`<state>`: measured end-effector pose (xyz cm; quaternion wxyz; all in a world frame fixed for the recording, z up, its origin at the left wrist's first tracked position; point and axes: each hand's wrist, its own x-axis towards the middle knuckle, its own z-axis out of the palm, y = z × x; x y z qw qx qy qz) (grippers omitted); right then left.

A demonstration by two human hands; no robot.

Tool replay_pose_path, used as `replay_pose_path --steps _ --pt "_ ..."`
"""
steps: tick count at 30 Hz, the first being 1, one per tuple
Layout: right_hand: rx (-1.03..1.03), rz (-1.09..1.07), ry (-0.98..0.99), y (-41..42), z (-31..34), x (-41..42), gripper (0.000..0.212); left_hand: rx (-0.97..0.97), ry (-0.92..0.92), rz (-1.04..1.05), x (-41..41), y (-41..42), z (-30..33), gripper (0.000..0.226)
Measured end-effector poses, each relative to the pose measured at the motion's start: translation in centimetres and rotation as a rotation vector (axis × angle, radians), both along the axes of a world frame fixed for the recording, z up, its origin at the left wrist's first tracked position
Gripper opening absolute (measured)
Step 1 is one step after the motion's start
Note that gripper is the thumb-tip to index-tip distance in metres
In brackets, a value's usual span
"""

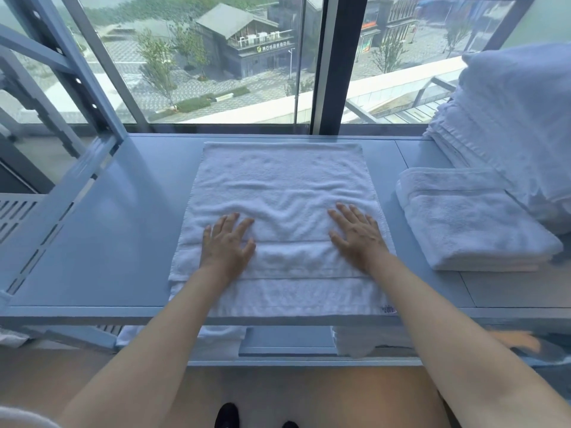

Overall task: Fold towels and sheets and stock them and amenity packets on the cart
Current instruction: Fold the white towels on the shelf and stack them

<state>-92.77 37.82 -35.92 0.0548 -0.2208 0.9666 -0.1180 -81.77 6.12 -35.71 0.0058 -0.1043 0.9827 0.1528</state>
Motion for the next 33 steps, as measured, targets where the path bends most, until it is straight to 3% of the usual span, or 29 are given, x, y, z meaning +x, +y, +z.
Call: replay_pose_path --steps 2,5,10,17,20,24,28,33 --pt "0.002 -0.005 -0.006 -0.1 0.1 0.3 0.061 -0.015 -0.023 0.002 0.3 0.6 0.5 0.056" --pt "-0.077 0.019 0.022 -0.5 0.7 2.7 0.061 -0.033 0.093 -0.098 2.7 2.5 1.5 0.050" --pt "-0.182 0.279 0.007 -1.9 1.0 10.7 0.064 -0.014 0.189 -0.367 8.1 6.1 1.1 0.046" --pt "-0.075 0.314 0.086 -2.7 1.6 11.0 0.053 -0.052 0.163 -0.311 7.4 5.9 1.2 0.040" --pt "-0.030 0.326 0.062 -1.1 2.1 9.9 0.060 -0.076 0.134 -0.319 7.6 4.1 1.6 0.041" --pt "-0.040 0.185 0.027 3.6 2.2 8.9 0.073 -0.043 0.099 -0.237 9.5 -0.3 1.8 0.054" --pt "-0.080 0.087 -0.085 6.6 2.5 8.8 0.087 0.032 -0.039 -0.254 10.6 -4.1 2.0 0.065" --pt "-0.091 0.086 -0.065 5.3 2.9 7.9 0.073 0.039 -0.018 -0.190 9.5 -3.2 2.5 0.065"
